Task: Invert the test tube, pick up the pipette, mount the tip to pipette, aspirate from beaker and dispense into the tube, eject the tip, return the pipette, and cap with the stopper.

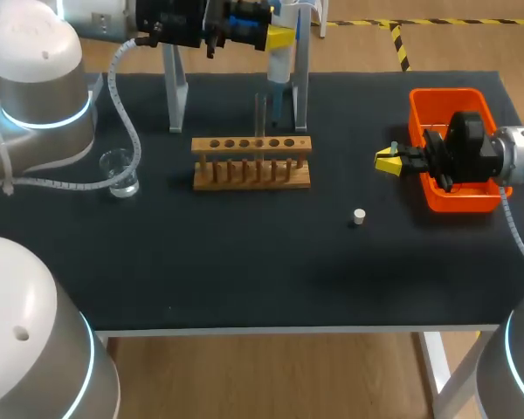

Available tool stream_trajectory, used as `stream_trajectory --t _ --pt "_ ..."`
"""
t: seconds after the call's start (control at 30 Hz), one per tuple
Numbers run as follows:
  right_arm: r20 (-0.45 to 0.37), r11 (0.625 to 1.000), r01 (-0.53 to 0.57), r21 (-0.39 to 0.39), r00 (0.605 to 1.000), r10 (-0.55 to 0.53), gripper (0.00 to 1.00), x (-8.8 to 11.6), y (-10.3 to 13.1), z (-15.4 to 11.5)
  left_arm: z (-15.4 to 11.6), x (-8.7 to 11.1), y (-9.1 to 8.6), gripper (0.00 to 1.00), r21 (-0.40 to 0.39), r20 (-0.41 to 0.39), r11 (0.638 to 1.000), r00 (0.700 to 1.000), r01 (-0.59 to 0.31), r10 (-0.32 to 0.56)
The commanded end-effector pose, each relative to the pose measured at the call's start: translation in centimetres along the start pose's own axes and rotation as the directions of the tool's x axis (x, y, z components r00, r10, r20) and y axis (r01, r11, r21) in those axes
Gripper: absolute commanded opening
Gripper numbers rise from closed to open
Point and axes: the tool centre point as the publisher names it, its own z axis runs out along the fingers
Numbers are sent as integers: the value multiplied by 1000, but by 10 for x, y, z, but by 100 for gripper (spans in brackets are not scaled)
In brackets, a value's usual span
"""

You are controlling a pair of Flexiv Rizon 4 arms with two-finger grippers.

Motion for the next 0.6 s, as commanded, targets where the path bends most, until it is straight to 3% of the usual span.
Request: stream_trajectory --t 0.03,0.6 --pt "1 1000 0 2 1000 0 0 1 1 -1 -1 -1 -1 0 -2 -4 1000 1000 1 -1" --pt "4 1000 19 17 1000 -19 0 -2 1 6 -1 -1 -1 0 -2 -4 1000 1000 1 -1"
